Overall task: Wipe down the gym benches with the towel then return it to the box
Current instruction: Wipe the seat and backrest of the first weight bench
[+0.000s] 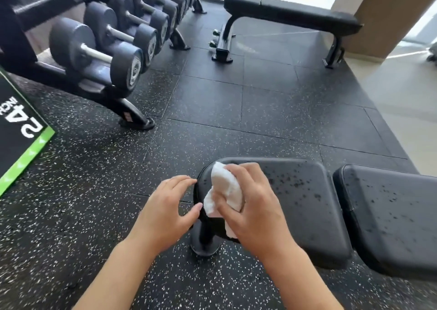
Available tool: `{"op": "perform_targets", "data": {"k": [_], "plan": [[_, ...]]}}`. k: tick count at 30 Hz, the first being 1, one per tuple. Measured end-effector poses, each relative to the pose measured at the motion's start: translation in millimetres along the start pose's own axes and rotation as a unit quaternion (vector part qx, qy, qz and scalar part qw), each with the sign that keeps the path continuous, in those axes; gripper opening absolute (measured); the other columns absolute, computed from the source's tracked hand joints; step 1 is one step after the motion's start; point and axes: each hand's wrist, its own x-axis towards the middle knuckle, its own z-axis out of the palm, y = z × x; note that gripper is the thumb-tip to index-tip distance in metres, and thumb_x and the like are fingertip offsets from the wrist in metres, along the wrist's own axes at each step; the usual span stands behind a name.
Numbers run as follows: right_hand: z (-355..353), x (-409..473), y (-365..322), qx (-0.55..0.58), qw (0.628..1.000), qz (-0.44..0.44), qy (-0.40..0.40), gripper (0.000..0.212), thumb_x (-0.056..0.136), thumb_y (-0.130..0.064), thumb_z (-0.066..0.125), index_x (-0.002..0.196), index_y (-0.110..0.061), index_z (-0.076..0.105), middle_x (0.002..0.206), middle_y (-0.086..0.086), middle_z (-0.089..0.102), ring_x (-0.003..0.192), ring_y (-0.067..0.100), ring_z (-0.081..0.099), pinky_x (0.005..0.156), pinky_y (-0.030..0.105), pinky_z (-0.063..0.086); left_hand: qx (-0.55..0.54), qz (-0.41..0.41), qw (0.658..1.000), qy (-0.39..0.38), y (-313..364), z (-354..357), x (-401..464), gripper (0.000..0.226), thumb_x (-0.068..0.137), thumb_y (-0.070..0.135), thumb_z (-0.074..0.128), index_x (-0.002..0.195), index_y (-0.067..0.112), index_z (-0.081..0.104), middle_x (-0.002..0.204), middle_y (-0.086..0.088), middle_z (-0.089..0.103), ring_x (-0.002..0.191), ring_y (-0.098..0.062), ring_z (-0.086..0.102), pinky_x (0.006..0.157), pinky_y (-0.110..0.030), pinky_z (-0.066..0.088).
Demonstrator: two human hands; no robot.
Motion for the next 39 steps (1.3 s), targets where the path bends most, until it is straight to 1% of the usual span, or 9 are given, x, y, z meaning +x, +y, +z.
{"op": "perform_targets", "data": {"k": [5, 9, 15, 20, 23, 28, 32, 35, 39], "plan": [[50.6, -15.2, -5.5, -0.148, 0.989, 0.009, -0.020, 0.049, 0.094, -0.052, 0.062, 0.138, -0.031, 0.056, 0.128, -0.008, 0.050, 0.108, 0.018, 0.047, 0.088, 0.039, 0.047, -0.037, 0.000, 0.999, -0.031, -23.0, -0.8, 4.4, 0.070, 0.084, 0.069, 0.052, 0.142, 0.031, 0.058, 0.140, 0.024, 0.051, 0.135, 0.001, 0.044, 0.117, -0.025, 0.036], [60.9, 16.4, 9.4, -0.175, 0.984, 0.015, -0.001, 0.049, 0.094, -0.053, 0.058, 0.136, -0.027, 0.058, 0.122, -0.001, 0.054, 0.104, 0.025, 0.049, 0.084, 0.042, 0.046, -0.041, 0.011, 0.998, -0.045, -33.5, 0.4, 6.6, 0.061, 0.087, 0.056, 0.069, 0.143, 0.034, 0.057, 0.140, 0.024, 0.052, 0.134, 0.000, 0.044, 0.117, -0.029, 0.038], [72.9, 110.7, 38.9, -0.250, 0.963, 0.098, -0.020, 0.038, 0.099, -0.050, 0.056, 0.122, -0.021, 0.064, 0.123, 0.005, 0.055, 0.112, 0.030, 0.047, 0.091, 0.042, 0.039, -0.064, 0.009, 0.997, -0.040, -39.9, -1.9, 19.5, 0.071, 0.077, 0.052, 0.086, 0.141, 0.037, 0.059, 0.139, 0.024, 0.052, 0.133, -0.002, 0.046, 0.115, -0.030, 0.039], [72.1, 65.4, 20.8, -0.187, 0.982, 0.032, 0.001, 0.033, 0.098, -0.044, 0.060, 0.122, -0.021, 0.065, 0.120, 0.001, 0.055, 0.108, 0.025, 0.044, 0.092, 0.040, 0.043, -0.080, -0.012, 0.994, -0.074, -52.7, -1.0, 34.3, 0.078, 0.063, 0.067, 0.088, 0.131, 0.040, 0.064, 0.131, 0.033, 0.053, 0.125, 0.004, 0.049, 0.109, -0.025, 0.040], [66.4, 5.0, 1.3, -0.134, 0.990, -0.035, -0.031, 0.037, 0.097, -0.045, 0.063, 0.128, -0.026, 0.061, 0.128, -0.006, 0.051, 0.110, 0.019, 0.043, 0.093, 0.032, 0.042, -0.118, -0.015, 0.989, -0.086, -57.7, 2.2, 41.2, 0.067, 0.060, 0.067, 0.082, 0.121, 0.042, 0.068, 0.122, 0.033, 0.060, 0.118, 0.010, 0.055, 0.106, -0.026, 0.047], [53.2, -26.7, 10.8, -0.138, 0.985, -0.095, -0.052, 0.041, 0.098, -0.043, 0.063, 0.132, -0.021, 0.061, 0.130, -0.003, 0.054, 0.109, 0.022, 0.047, 0.093, 0.031, 0.043, -0.132, -0.017, 0.987, -0.090, -61.5, 5.7, 48.2, 0.068, 0.053, 0.069, 0.074, 0.116, 0.044, 0.071, 0.119, 0.035, 0.061, 0.117, 0.011, 0.057, 0.107, -0.029, 0.048], [56.0, 29.5, 25.7, -0.111, 0.993, -0.013, -0.028, 0.043, 0.094, -0.040, 0.069, 0.132, -0.022, 0.061, 0.123, -0.004, 0.053, 0.110, 0.020, 0.043, 0.094, 0.035, 0.041, -0.128, -0.021, 0.987, -0.096, -61.5, 5.6, 48.1, 0.081, 0.045, 0.083, 0.075, 0.117, 0.048, 0.069, 0.118, 0.041, 0.058, 0.115, 0.012, 0.055, 0.104, -0.023, 0.044], [67.2, 83.0, 37.0, -0.142, 0.989, 0.044, 0.015, 0.038, 0.095, -0.040, 0.067, 0.127, -0.020, 0.065, 0.118, 0.002, 0.056, 0.107, 0.024, 0.045, 0.094, 0.043, 0.044, -0.129, -0.028, 0.986, -0.103, -60.1, 5.3, 45.6, 0.087, 0.044, 0.086, 0.074, 0.121, 0.047, 0.068, 0.121, 0.036, 0.059, 0.119, 0.007, 0.056, 0.108, -0.029, 0.046], [80.7, 114.2, 39.4, -0.181, 0.982, 0.052, -0.008, 0.035, 0.095, -0.043, 0.064, 0.120, -0.018, 0.067, 0.114, 0.004, 0.059, 0.108, 0.028, 0.050, 0.096, 0.047, 0.045, -0.110, -0.032, 0.988, -0.106, -56.9, 5.1, 42.9, 0.086, 0.048, 0.086, 0.072, 0.125, 0.047, 0.066, 0.123, 0.032, 0.060, 0.118, 0.004, 0.057, 0.107, -0.034, 0.048]]}}
